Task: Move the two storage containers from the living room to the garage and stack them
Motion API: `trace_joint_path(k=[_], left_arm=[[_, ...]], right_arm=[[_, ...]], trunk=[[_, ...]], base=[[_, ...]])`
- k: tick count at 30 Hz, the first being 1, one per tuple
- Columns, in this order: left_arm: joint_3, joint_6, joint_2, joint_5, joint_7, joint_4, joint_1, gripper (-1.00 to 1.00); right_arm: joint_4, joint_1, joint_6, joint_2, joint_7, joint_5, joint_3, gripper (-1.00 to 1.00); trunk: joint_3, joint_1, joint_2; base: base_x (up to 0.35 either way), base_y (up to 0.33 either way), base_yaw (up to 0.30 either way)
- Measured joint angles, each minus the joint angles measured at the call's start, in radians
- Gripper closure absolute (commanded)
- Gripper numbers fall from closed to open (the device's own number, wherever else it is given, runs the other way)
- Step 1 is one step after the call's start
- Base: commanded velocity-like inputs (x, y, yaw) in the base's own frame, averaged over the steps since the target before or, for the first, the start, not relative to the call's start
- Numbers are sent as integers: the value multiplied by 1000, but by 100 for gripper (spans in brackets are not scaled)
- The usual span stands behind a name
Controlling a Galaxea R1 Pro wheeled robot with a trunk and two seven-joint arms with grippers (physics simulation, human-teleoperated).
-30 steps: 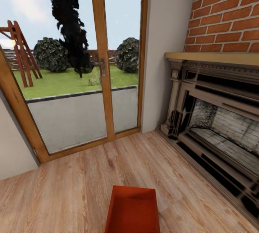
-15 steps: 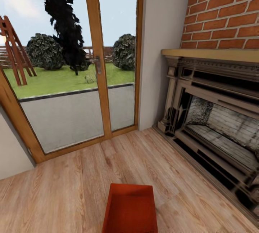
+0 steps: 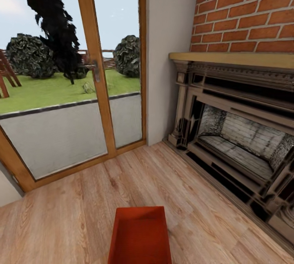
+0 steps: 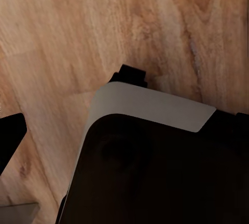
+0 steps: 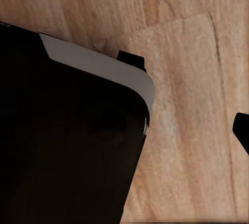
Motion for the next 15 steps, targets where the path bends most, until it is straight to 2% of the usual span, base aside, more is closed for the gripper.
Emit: trace_joint_path(k=[9,15], left_arm=[[0,-1,2,1,0,1,0,-100],[1,-1,3,3,0,1,0,-100]], right_arm=[[0,0,0,0,-2,0,2,-100],[-1,0,1,0,-3,0,3,-100]], trunk=[[-5,0,0],[-5,0,0]], base=[[0,10,-25],[-53,186,-2]])
